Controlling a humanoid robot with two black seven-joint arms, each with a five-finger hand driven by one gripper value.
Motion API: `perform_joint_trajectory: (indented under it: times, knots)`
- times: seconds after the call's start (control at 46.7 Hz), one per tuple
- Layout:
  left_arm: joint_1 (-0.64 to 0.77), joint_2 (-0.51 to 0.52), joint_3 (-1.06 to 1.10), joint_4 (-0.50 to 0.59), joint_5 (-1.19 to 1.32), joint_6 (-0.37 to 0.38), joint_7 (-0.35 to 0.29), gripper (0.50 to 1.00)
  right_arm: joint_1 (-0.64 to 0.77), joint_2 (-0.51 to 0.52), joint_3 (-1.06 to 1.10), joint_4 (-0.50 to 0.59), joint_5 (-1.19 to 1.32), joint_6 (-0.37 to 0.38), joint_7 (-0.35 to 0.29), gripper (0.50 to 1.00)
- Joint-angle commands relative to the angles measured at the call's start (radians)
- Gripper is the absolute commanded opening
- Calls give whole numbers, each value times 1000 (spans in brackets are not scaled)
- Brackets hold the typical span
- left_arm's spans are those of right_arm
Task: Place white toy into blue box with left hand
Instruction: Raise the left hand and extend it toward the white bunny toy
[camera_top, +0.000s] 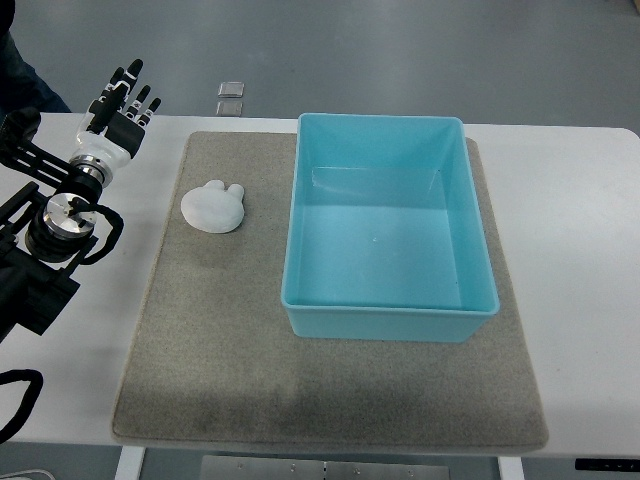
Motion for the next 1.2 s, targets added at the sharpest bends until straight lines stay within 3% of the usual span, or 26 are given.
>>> perform_joint_trajectory:
  times: [0.0,0.728,1.178]
  knots:
    - [-2,14,0,-2,1,-9,0,994,0,0,0,0,0,0,0,936]
    - [-50,135,244,-17,1,-24,-12,994,0,0,0,0,0,0,0,936]
    - [-103,278,480,-132,1,-40,-15,992,0,0,0,0,0,0,0,936]
